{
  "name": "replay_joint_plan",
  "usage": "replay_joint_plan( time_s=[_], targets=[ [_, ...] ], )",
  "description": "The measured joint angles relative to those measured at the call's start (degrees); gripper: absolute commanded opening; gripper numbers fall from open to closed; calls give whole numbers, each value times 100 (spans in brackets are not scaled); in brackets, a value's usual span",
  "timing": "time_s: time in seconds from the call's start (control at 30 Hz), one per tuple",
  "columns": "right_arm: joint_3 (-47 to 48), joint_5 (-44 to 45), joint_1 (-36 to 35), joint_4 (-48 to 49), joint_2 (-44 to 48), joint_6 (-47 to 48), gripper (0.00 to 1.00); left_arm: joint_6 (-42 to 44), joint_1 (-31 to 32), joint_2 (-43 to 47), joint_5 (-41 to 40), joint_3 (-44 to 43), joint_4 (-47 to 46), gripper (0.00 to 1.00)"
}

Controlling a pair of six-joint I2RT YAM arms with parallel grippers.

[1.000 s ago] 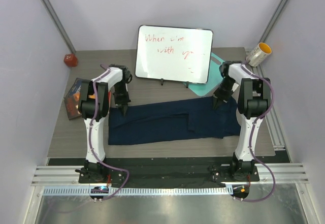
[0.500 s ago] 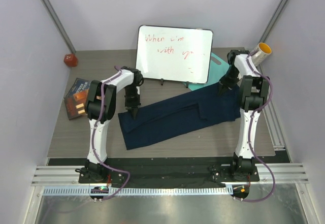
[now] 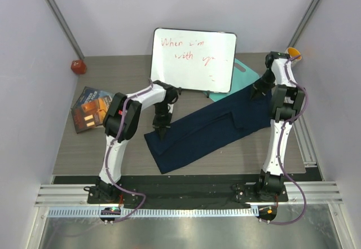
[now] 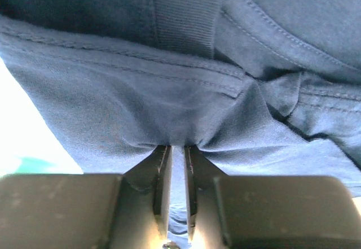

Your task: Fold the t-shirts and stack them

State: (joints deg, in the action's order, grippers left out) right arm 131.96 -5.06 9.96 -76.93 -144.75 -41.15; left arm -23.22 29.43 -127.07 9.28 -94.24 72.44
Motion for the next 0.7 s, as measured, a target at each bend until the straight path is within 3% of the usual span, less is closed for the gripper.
replay_joint_plan(
  time_s=[0.7],
  targets=[
    [210, -308, 282, 1327, 352, 175, 27, 428, 914, 216, 929, 442, -323, 0]
  ],
)
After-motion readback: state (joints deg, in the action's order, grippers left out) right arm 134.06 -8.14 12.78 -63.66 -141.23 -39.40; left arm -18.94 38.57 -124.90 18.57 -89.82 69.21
